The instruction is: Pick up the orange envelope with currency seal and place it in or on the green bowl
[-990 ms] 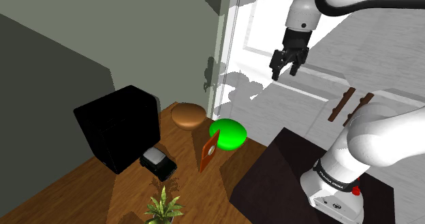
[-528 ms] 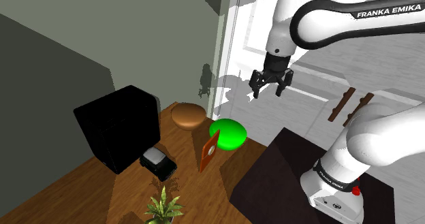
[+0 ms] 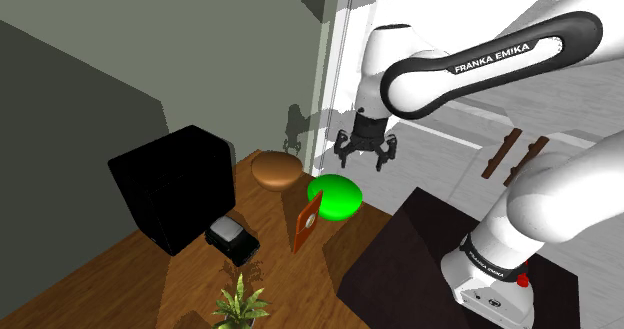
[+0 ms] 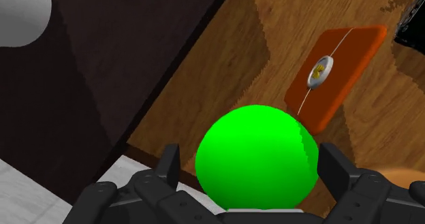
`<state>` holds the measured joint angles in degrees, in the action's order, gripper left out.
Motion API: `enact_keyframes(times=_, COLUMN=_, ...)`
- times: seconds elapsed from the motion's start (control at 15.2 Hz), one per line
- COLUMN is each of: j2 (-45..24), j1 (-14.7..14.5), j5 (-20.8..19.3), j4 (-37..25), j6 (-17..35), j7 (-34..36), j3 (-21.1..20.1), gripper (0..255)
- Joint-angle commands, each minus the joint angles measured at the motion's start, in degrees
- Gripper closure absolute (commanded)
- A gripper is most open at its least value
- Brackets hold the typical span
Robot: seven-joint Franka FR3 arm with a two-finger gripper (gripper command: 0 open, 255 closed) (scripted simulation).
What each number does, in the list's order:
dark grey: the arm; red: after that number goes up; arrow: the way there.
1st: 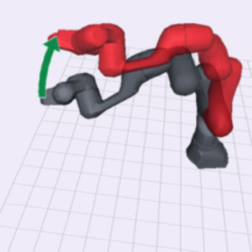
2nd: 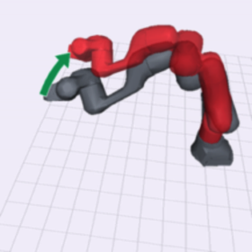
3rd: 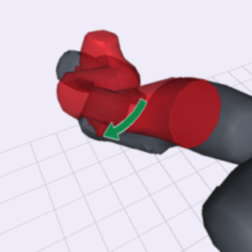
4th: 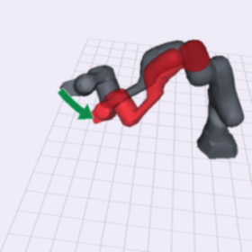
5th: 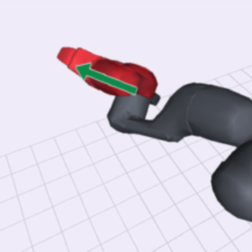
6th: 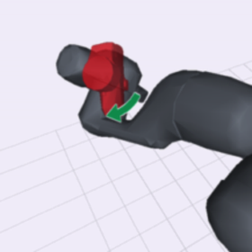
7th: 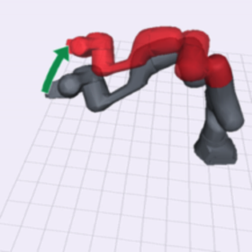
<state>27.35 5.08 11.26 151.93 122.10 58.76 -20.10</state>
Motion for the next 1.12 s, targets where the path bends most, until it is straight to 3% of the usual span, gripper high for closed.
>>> enact_keyframes(times=0.0, j2=-4.6, j1=1.0, j5=0.4, j4=-0.7, j6=4.3, j7=6.2, j3=-2.7, gripper=0)
enact_keyframes(times=0.33, j2=-17.8, j1=4.6, j5=-3.0, j4=-4.0, j6=14.3, j7=21.7, j3=-8.2, gripper=0)
enact_keyframes(times=0.66, j2=-32.3, j1=6.5, j5=-13.1, j4=-9.5, j6=22.1, j7=40.5, j3=-9.6, gripper=0)
enact_keyframes(times=1.06, j2=-36.8, j1=5.5, j5=-17.2, j4=-9.4, j6=26.2, j7=43.8, j3=-8.0, gripper=0)
